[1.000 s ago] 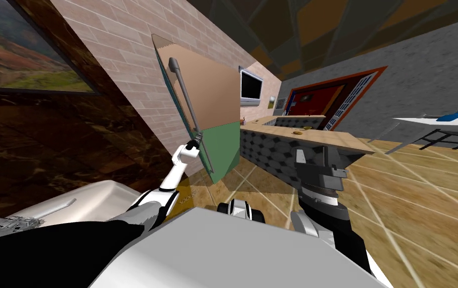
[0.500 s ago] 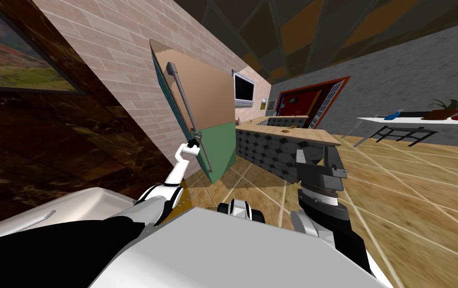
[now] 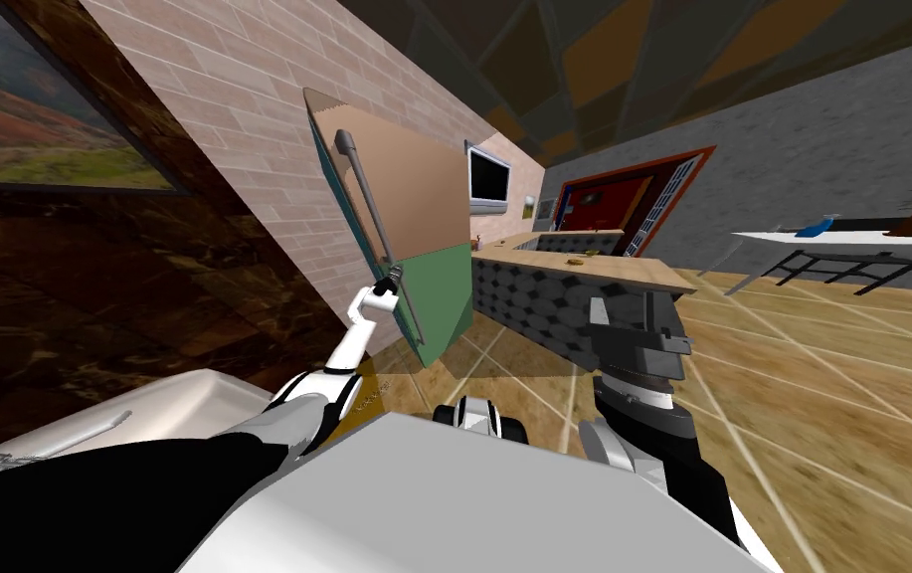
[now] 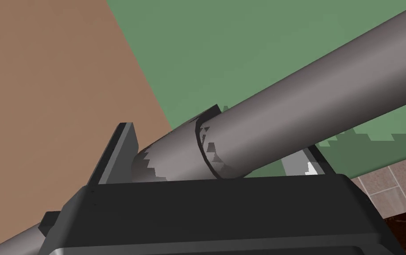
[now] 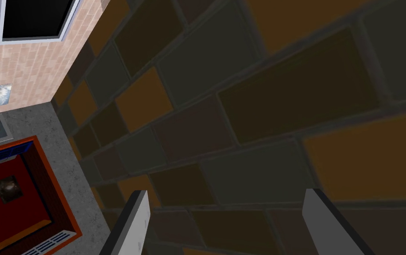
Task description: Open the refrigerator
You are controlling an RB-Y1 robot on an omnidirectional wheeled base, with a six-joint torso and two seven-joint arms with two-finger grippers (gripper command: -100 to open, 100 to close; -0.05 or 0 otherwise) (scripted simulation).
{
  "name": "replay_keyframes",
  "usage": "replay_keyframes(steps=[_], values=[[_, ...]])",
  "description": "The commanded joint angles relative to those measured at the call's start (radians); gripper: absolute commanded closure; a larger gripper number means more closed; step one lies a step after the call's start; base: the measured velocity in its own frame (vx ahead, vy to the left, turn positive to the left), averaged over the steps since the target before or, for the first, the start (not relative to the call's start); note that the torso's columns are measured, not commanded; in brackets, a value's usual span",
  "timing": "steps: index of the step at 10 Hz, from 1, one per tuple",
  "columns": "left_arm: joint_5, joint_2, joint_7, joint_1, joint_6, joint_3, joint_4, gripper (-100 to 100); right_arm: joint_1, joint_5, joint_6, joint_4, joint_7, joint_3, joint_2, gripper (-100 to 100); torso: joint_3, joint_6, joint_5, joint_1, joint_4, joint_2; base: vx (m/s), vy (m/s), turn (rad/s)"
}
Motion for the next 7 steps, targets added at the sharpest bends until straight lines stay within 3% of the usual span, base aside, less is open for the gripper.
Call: replay_keyframes(steps=[1,7], values=[[0.034,0.021,0.013,0.069,0.019,-0.022,-0.085,100,0.0,0.0,0.0,0.0,0.0,0.0,0.0,0,0.001,0.006,0.0,0.0,0.0,0.003,0.154,0.001,0.289],[0.095,0.057,0.033,0.188,0.047,-0.067,-0.292,100,-0.001,0.0,0.0,0.0,0.0,0.0,0.0,0,0.006,0.0,0.003,0.005,0.0,0.009,0.113,-0.025,0.199]])
